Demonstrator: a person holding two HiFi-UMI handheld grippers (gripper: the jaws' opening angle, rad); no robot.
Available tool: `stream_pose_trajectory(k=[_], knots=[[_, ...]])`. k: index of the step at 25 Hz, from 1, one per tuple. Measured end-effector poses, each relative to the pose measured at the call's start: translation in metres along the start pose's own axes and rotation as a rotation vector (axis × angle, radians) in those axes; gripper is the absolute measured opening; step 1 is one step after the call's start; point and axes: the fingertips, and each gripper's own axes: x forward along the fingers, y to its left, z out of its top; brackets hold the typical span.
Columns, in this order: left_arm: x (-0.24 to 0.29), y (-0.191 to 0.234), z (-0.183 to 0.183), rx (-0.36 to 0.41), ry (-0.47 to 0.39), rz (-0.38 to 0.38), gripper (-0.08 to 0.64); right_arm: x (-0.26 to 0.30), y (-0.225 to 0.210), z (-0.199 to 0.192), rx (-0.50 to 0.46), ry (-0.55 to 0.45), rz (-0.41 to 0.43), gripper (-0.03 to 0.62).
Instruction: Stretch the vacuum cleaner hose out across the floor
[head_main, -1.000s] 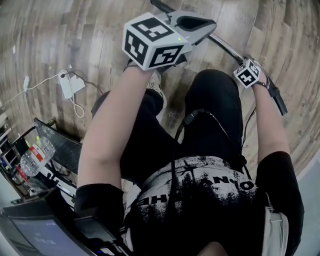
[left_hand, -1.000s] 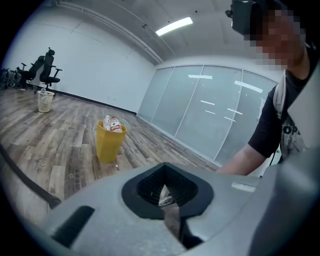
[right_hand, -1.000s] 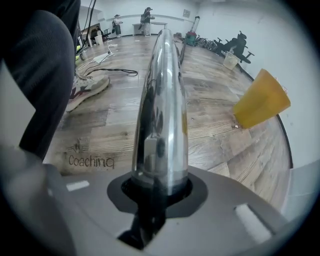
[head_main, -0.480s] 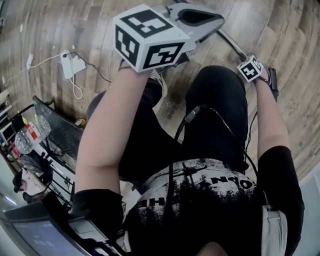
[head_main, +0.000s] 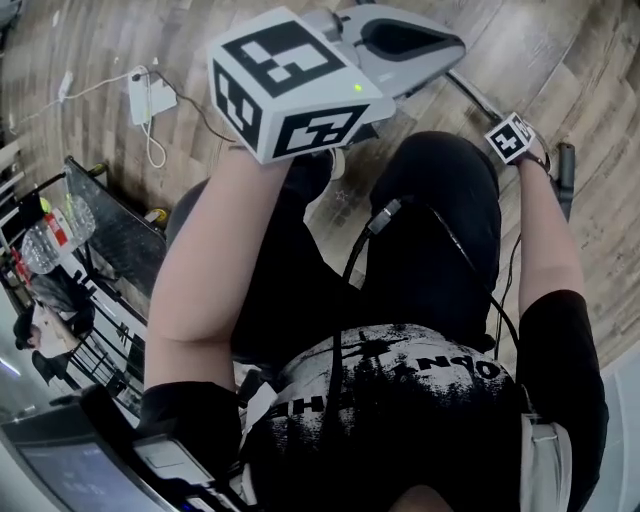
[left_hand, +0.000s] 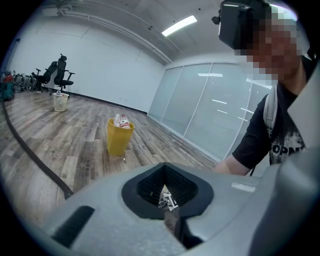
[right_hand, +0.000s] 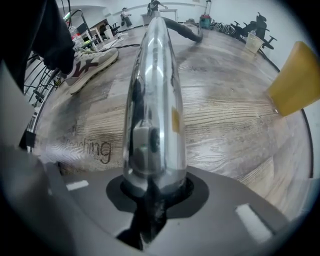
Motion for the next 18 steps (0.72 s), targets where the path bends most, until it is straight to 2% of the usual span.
stream_pose_trajectory(k=[2, 6, 14, 15, 16, 17, 18], knots=[[-0.004, 0.003, -0.003, 0.000, 0.005, 0.006, 0.000, 0.000, -0.001, -0.009, 0.014, 0.042, 0.007, 0.087], [-0.008, 0.006, -0.008, -0.008, 0.012, 0.015, 0.000, -0.001, 0.003, 0.008, -0.019, -0.044, 0.016, 0.090], [-0.004, 0.000, -0.002, 0.017, 0.005, -0.007, 0.000, -0.001, 0.001, 0.012, -0.042, -0.032, -0.012, 0.093], [-0.004, -0.001, -0.001, 0.021, 0.003, -0.012, 0.000, 0.000, -0.001, 0.009, -0.039, -0.011, -0.022, 0.111], [-0.004, -0.002, -0.001, 0.024, 0.002, -0.016, 0.000, 0.000, -0.003, 0.003, -0.027, 0.030, -0.027, 0.179], [-0.004, -0.003, -0.001, 0.027, 0.002, -0.018, 0.000, -0.001, -0.004, -0.007, -0.016, 0.084, -0.027, 0.307], [-0.004, -0.004, -0.002, 0.029, 0.004, -0.020, 0.000, -0.001, -0.005, -0.016, -0.016, 0.128, -0.025, 0.334]])
